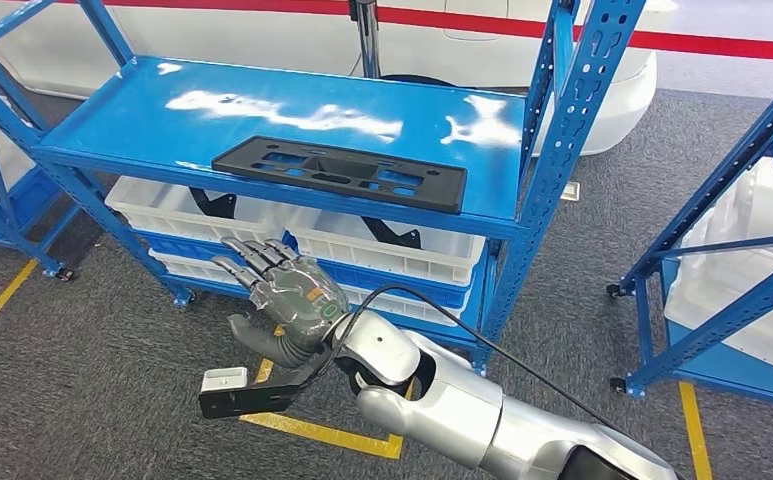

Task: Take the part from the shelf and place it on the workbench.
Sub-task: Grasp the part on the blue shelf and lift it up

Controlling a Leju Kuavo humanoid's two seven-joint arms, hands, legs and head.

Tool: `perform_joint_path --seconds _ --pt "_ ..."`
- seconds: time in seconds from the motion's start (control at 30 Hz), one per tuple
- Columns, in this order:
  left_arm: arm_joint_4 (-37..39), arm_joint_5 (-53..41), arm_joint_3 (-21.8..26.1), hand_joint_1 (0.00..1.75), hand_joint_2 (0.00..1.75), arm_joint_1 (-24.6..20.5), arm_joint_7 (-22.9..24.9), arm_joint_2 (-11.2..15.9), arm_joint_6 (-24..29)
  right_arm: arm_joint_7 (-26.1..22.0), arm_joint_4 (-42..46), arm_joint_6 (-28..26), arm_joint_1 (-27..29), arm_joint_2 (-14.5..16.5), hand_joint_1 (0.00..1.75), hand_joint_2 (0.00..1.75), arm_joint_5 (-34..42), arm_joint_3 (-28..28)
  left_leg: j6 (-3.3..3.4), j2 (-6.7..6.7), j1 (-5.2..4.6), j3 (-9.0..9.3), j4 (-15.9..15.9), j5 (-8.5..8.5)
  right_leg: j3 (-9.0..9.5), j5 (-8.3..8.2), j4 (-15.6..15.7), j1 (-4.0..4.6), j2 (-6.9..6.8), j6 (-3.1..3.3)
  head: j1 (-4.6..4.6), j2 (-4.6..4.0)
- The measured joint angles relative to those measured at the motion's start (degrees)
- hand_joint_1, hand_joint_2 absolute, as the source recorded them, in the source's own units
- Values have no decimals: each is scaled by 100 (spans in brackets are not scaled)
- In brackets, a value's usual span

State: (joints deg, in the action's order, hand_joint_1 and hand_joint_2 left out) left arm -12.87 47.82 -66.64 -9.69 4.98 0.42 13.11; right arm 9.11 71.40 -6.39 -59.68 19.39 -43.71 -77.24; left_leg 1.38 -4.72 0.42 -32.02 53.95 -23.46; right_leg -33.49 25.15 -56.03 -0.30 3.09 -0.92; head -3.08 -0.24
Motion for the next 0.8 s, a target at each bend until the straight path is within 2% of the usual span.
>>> perform_joint_path --seconds 0.53,0.8 --pt "0 -27 0 0 0 3 193 1 25 705 -313 219 -16 -1 0 175 -372 1 -15 -1 -19 -8 2 -1 3 0 3 -19 -6 0 0 0" --pt "0 -44 0 0 0 4 187 5 25 760 -569 220 -19 4 0 175 -373 15 -3 -2 -25 -14 23 -8 2 -1 8 -33 -8 -3 0 0"
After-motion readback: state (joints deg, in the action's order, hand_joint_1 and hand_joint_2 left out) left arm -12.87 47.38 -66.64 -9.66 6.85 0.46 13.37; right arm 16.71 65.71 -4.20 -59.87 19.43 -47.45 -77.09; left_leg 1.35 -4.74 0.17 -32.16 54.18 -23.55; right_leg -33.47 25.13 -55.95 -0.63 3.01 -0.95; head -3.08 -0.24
